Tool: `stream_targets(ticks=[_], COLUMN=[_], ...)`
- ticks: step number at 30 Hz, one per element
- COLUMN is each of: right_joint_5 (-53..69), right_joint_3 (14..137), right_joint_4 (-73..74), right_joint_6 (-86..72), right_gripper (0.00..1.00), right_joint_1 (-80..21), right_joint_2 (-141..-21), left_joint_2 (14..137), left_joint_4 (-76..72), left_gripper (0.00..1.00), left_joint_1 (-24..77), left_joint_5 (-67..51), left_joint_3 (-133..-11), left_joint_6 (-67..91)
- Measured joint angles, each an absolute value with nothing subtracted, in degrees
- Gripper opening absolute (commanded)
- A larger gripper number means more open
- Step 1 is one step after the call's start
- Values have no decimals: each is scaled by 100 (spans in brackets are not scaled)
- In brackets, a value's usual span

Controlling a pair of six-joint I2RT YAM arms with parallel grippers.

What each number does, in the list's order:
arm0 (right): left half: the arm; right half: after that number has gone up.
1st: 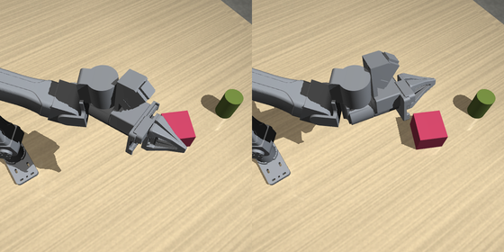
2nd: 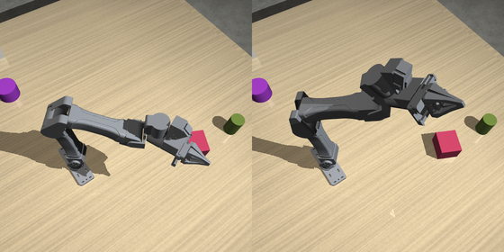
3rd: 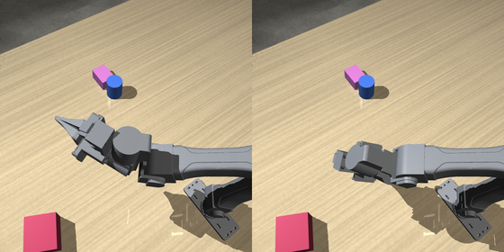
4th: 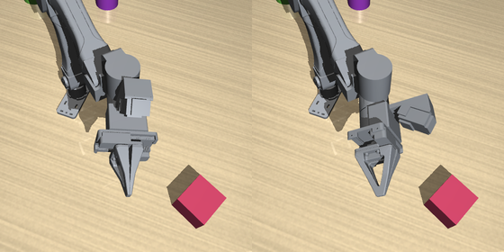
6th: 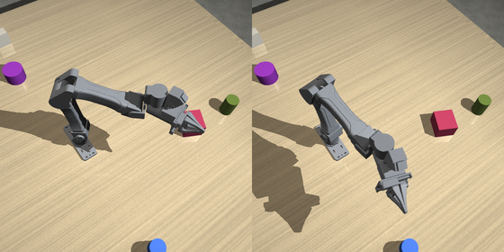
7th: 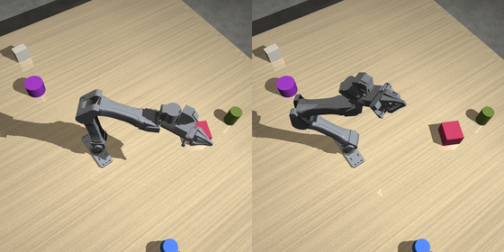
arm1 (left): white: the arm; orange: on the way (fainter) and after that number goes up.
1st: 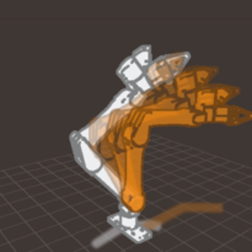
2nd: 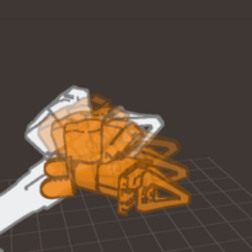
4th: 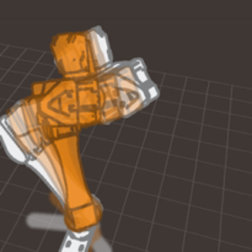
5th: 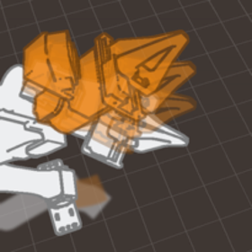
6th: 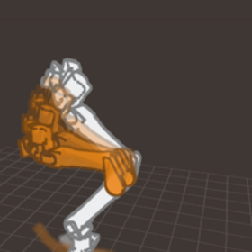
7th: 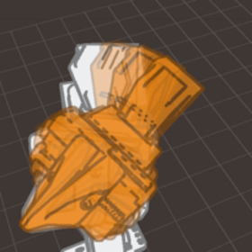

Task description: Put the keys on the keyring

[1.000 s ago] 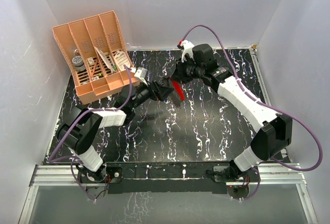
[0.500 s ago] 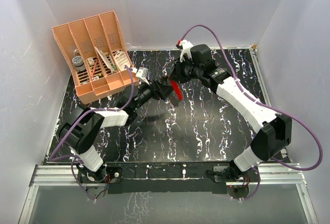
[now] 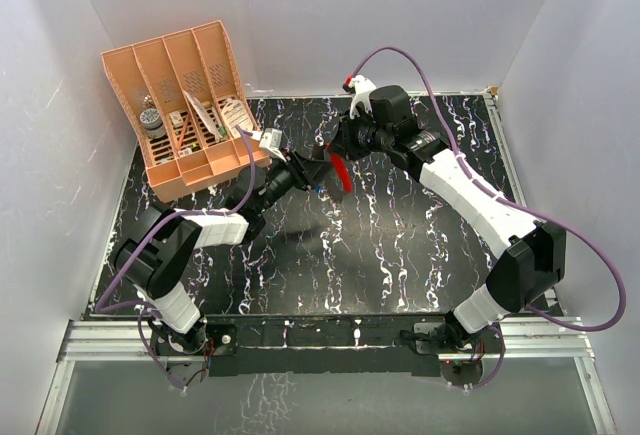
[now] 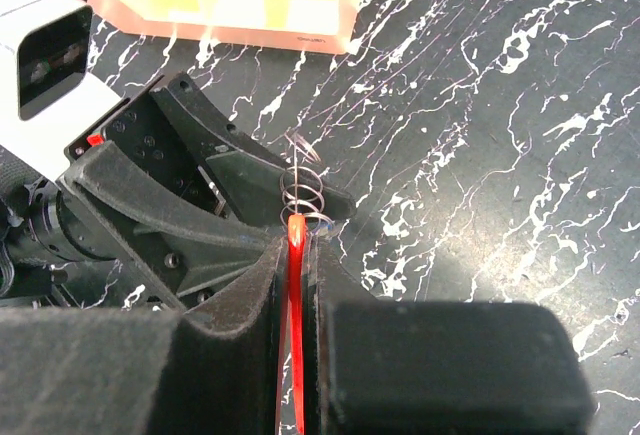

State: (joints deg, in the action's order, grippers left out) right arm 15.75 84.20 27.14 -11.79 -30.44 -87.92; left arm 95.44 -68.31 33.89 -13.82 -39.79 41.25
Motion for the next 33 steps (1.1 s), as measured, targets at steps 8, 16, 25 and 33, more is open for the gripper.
stream_targets(ticks=[8, 16, 25, 33], right_joint_5=[1577, 1579, 1621, 1643], right_joint_3=[8414, 8414, 8340, 8073], right_joint_4=[2674, 2668, 2425, 2023], right_joint_6=[-1192, -1199, -1256, -1262], right_gripper=[0, 0, 28, 34], right_joint_1=[-3055, -3055, -3055, -3065], right_joint_2=[-8792, -8792, -8792, -8777], left_joint_2=[9544, 9544, 9546, 9546], left_joint_4=[-6836, -6827, -6855, -6882], left_gripper=[18, 7, 6, 6], left_joint_1=[3352, 3350, 3361, 3387], left_joint_5=[-1356, -1376, -1481, -1645], left_joint_3=[-4001, -4010, -4010, -4010], left_joint_6=[4285, 4375, 4477, 4547])
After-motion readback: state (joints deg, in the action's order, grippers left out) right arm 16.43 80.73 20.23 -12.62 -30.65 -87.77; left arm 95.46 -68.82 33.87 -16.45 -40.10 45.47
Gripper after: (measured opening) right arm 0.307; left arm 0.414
